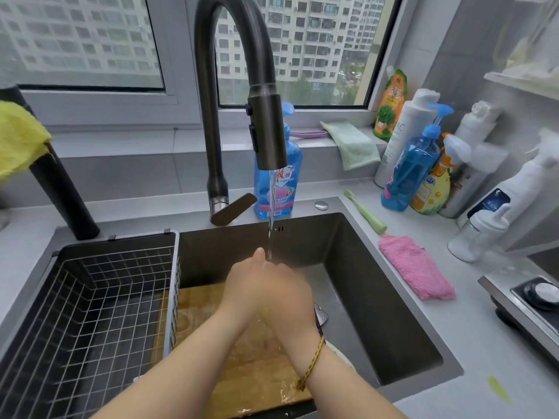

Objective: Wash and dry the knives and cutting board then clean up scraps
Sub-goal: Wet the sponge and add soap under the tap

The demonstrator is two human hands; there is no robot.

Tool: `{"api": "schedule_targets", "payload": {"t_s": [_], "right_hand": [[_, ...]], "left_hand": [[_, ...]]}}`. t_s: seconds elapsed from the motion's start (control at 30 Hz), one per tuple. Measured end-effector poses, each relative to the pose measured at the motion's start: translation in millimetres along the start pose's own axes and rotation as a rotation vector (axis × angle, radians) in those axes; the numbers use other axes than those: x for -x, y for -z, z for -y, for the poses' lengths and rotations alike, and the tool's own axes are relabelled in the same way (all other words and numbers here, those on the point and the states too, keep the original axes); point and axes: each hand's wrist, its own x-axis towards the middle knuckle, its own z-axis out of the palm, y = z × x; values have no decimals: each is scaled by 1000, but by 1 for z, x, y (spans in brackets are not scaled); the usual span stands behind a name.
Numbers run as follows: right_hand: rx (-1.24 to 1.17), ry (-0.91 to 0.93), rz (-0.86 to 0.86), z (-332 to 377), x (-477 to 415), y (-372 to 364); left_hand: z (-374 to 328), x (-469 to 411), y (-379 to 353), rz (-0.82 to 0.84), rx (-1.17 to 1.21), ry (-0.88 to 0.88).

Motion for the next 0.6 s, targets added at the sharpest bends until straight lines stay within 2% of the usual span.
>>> {"api": "schedule_targets", "payload": {"t_s": [0.13,0.3,0.43,0.6], "right_hand": [[-33,-180,-26,-15,-22,6],[-48,-59,-14,-4,-5,1],[-31,-133,-40,-12,-16,4],[-47,-92,-1,-6,0,-1]], "left_hand": [[1,19,-8,86,-24,-139],[0,-2,-4,-32,-62,-85],[11,12,-11,24,-53,-126],[12,-1,-7,7,10,-1]]}}
